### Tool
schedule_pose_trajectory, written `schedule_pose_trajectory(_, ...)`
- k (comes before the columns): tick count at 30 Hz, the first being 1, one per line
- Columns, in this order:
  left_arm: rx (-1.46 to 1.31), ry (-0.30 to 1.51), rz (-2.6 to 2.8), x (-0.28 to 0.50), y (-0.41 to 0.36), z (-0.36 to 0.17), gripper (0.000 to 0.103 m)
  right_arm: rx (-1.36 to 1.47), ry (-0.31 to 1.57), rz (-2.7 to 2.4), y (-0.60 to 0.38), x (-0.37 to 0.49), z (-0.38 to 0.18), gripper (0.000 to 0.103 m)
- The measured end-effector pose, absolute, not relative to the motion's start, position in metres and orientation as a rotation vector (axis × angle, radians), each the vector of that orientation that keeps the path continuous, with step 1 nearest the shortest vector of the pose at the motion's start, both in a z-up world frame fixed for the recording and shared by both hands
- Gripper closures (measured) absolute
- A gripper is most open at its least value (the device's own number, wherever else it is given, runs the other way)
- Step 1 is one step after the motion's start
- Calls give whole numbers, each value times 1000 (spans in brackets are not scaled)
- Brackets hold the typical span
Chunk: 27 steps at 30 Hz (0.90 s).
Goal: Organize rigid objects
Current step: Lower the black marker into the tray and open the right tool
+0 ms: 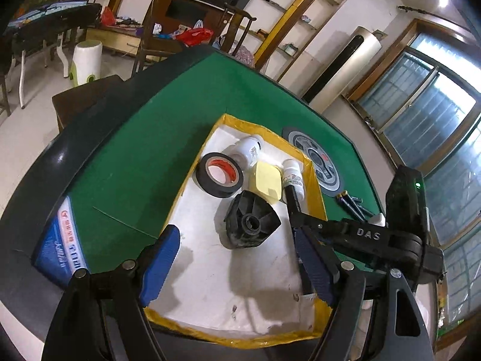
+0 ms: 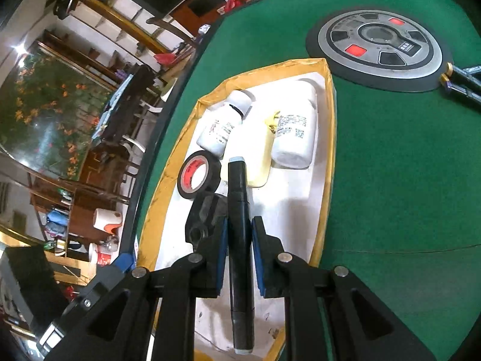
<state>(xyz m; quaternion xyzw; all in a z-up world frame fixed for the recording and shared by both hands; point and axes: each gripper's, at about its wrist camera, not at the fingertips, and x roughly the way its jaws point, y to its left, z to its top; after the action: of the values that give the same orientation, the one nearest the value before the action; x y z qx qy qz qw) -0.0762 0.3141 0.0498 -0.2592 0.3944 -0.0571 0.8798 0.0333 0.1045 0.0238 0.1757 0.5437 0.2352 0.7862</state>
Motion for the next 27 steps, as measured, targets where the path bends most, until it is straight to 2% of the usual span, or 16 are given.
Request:
schedule_pose_trajectory(4,-532,799,-119,-80,319,52,21,351,1186,467,107,34,24,86)
schedule_pose_trajectory(6,-533,795,-121,-81,321,52,21,344,1193,463,108,34,26,81)
schedule_pose_trajectory(8,-543,796,-122,-81,324,50,21,336,1178,463,108,34,32,69)
schedule_pose_trajectory(14,-574,804,-107,-78,334,41,21,420,1108,594,112,46,51,58)
schedule_pose_trajectory(23,-596,775,-91,-81,345,43,21,473,1274,624,144,82,12,58)
schedule_pose_trajectory(27,-599,768,-80,-83,350,43,21,411,1262,590,155,94,7,58)
